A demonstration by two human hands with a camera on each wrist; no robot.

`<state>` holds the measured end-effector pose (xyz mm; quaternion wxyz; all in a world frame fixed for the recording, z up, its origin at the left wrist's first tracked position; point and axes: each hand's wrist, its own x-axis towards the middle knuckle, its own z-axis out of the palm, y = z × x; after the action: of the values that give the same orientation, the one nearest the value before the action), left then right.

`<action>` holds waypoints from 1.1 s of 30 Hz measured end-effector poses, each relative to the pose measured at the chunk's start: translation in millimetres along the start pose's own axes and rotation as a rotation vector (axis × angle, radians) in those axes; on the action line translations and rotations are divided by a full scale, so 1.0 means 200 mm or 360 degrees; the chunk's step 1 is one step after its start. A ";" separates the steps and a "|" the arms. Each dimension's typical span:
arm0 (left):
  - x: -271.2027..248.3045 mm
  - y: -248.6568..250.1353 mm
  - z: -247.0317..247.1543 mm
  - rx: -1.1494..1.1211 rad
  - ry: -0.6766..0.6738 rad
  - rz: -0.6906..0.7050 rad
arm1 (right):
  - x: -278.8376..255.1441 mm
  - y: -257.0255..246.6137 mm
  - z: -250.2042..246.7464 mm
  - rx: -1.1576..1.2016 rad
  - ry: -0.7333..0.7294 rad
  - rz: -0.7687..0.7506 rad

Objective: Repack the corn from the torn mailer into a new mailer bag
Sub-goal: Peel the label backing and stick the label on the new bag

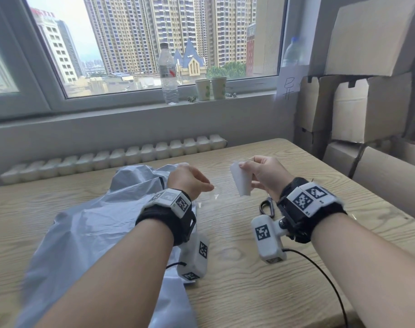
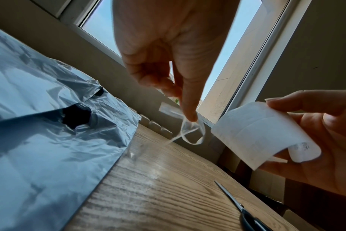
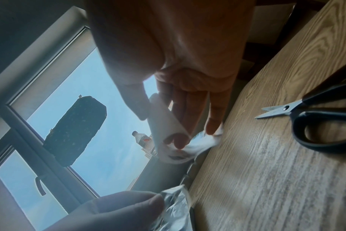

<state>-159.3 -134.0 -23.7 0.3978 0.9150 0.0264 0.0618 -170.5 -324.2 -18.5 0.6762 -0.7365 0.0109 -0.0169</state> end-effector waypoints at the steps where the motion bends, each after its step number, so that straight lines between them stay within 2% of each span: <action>1: 0.00 -0.01 0.00 0.0024 -0.0027 -0.0009 | 0.00 0.00 0.00 -0.0006 0.0004 0.0000; 5: 0.01 -0.01 -0.01 -0.0067 -0.0258 -0.0053 | 0.02 0.00 0.02 0.0008 0.0020 0.0018; 7: 0.02 -0.01 -0.01 0.0039 -0.0309 0.0018 | 0.02 0.00 0.03 0.0043 0.0023 0.0012; 9: 0.01 -0.02 -0.02 0.0168 -0.0133 0.0111 | 0.01 -0.01 0.04 0.0091 0.0028 -0.0016; 11: 0.00 -0.01 -0.04 0.0121 0.0067 0.0130 | 0.01 -0.03 0.04 0.0135 0.0025 -0.0039; 12: 0.01 -0.02 -0.04 0.0058 0.0068 0.0097 | 0.01 -0.03 0.04 0.0148 0.0019 -0.0044; 16: -0.01 -0.01 -0.04 0.0054 -0.0332 0.0094 | 0.00 -0.05 0.04 0.0128 0.0045 -0.0070; 18: -0.02 -0.02 -0.05 0.0147 -0.0331 0.0133 | 0.00 -0.07 0.03 0.0148 0.0095 -0.0117; 21: -0.01 -0.03 -0.11 0.0258 -0.0154 0.0163 | 0.00 -0.11 0.03 0.0186 0.0173 -0.0198; 25: -0.01 -0.04 -0.13 0.0254 -0.0375 0.0179 | -0.01 -0.15 0.05 0.0177 0.0190 -0.0266; 27: -0.01 -0.05 -0.13 0.0116 -0.0303 0.0226 | -0.02 -0.16 0.06 0.0150 0.0178 -0.0270; 29: -0.01 -0.06 -0.15 -0.0092 -0.0102 0.0189 | -0.03 -0.16 0.07 0.0138 0.0166 -0.0261; 31: 0.00 -0.06 -0.16 -0.0018 0.0051 0.0176 | -0.03 -0.15 0.07 0.0134 0.0154 -0.0254; 33: 0.00 -0.07 -0.17 0.0073 0.0046 0.0143 | -0.04 -0.15 0.06 0.0118 0.0155 -0.0252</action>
<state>-164.5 -99.7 -11.2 0.3732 0.9231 -0.0076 0.0921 -178.3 -309.1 10.1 0.6982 -0.7078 -0.0151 -0.1065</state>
